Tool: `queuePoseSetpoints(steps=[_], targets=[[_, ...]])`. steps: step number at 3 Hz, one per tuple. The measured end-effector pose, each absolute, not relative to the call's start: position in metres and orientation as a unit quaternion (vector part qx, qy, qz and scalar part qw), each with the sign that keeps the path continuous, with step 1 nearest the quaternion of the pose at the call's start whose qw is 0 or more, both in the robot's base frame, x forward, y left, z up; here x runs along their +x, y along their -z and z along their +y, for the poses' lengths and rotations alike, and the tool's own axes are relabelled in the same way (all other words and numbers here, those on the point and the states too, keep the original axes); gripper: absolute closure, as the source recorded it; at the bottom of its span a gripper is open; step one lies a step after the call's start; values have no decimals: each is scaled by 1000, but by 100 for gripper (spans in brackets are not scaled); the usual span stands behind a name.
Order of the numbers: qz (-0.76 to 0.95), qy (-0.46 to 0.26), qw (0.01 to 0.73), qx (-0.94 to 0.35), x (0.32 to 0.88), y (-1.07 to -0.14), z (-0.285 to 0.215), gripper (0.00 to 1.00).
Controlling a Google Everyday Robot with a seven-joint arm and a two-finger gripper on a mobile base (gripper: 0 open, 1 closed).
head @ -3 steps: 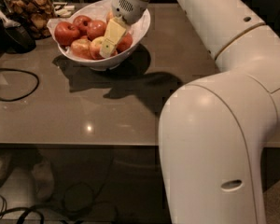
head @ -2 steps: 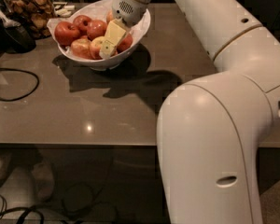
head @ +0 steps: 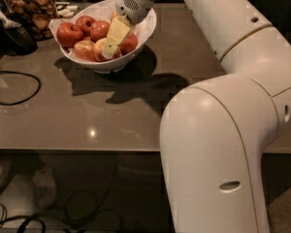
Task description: Pick apple from white bowl
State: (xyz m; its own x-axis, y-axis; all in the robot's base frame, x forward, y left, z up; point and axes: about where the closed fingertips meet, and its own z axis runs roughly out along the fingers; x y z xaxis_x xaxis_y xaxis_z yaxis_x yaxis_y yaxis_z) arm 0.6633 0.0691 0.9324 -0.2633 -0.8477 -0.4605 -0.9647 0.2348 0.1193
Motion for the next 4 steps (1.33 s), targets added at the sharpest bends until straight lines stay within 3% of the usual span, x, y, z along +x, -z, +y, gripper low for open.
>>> queuePoseSetpoints(steps=[2,4], targets=[[753,-189,179,-604,655,-970,77,17],[752,-191,178,-605,660,-970,85,27]])
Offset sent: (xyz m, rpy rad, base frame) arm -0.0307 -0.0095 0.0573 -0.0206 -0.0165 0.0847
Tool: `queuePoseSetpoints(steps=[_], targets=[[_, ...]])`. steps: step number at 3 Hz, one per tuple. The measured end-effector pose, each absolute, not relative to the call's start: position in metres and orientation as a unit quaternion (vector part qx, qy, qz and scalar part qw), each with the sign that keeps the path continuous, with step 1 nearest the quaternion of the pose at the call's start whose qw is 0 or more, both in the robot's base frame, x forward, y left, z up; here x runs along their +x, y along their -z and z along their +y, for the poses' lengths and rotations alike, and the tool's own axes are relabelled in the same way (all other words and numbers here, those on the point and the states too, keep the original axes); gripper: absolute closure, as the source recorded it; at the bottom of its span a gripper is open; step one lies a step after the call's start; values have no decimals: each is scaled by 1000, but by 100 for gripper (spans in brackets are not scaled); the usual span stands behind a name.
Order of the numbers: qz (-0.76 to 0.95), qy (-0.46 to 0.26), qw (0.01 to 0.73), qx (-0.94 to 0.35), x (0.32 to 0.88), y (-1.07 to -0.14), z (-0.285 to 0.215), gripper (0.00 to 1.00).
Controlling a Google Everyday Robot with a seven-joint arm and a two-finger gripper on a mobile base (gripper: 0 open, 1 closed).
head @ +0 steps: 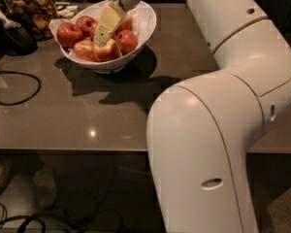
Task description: Pick apple from white bowl
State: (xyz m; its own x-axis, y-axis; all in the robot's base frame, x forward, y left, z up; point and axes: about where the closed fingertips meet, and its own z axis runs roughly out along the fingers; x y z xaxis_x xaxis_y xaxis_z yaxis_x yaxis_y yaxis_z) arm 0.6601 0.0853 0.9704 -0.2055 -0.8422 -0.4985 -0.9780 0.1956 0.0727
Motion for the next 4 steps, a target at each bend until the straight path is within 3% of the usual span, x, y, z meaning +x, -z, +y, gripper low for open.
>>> queuePoseSetpoints(steps=[4], targets=[[758,-219,149,-596,672,-935,92,23]])
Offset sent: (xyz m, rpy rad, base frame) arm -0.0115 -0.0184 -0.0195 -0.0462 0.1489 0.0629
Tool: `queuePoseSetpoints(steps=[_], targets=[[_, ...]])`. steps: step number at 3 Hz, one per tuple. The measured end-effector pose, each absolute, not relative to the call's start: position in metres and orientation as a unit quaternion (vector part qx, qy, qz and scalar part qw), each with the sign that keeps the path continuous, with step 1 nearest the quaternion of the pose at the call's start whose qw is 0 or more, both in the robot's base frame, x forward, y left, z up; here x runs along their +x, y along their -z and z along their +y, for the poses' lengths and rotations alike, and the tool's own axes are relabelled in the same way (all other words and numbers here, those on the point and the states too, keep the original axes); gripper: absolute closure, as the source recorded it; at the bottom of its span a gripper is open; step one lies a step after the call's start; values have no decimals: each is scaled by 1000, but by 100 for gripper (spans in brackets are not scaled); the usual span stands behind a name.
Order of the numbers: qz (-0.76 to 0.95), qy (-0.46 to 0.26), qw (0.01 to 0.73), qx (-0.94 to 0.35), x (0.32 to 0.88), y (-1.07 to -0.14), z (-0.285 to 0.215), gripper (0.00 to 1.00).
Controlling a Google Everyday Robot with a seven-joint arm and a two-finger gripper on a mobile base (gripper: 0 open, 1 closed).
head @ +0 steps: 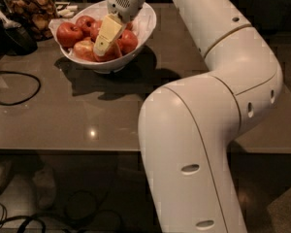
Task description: Pick apple from white bowl
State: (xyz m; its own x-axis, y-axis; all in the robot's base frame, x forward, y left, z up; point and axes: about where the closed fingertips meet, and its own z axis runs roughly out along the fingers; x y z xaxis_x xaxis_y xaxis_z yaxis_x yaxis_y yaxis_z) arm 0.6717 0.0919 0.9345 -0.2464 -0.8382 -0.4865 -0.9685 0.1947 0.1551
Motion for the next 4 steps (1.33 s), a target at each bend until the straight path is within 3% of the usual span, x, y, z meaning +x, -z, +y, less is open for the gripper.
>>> queuePoseSetpoints(steps=[1,4], targets=[[761,-222,141,-593,673,-927,92,23],[763,-202,143,-597,675,-927,91,87]])
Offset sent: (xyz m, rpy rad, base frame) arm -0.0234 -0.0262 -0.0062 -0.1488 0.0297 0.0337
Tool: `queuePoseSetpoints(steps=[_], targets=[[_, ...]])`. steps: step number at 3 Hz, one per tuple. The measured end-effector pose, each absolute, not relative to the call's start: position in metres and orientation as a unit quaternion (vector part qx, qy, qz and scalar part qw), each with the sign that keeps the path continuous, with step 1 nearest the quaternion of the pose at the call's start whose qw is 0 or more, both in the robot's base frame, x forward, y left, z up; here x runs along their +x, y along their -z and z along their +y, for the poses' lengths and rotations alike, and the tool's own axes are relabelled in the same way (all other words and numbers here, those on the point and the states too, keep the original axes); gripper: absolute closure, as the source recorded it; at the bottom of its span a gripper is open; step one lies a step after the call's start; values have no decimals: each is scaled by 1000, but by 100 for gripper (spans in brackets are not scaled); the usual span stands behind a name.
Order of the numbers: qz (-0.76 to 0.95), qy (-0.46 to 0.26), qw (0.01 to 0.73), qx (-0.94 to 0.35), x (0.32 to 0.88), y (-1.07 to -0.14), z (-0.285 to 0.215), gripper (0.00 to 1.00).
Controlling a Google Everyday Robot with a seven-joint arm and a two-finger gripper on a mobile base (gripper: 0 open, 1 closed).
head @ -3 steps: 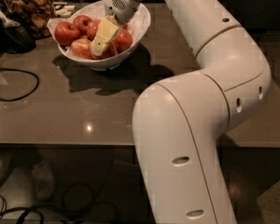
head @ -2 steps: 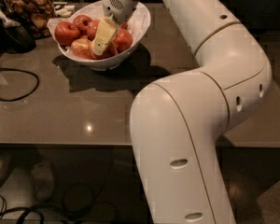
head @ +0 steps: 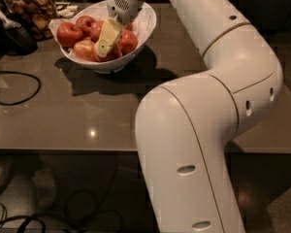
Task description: Pick apple from white bowl
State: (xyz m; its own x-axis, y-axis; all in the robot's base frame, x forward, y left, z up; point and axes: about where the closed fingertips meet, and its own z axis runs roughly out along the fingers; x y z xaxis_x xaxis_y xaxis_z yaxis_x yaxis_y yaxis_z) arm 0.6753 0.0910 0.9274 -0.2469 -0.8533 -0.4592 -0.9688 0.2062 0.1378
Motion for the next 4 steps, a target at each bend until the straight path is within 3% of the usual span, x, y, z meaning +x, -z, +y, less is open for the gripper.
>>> queuePoseSetpoints(steps=[1,4], targets=[[763,-202,143,-597,675,-927,91,100],[745,-188,207,-606,674,-977,96,100]])
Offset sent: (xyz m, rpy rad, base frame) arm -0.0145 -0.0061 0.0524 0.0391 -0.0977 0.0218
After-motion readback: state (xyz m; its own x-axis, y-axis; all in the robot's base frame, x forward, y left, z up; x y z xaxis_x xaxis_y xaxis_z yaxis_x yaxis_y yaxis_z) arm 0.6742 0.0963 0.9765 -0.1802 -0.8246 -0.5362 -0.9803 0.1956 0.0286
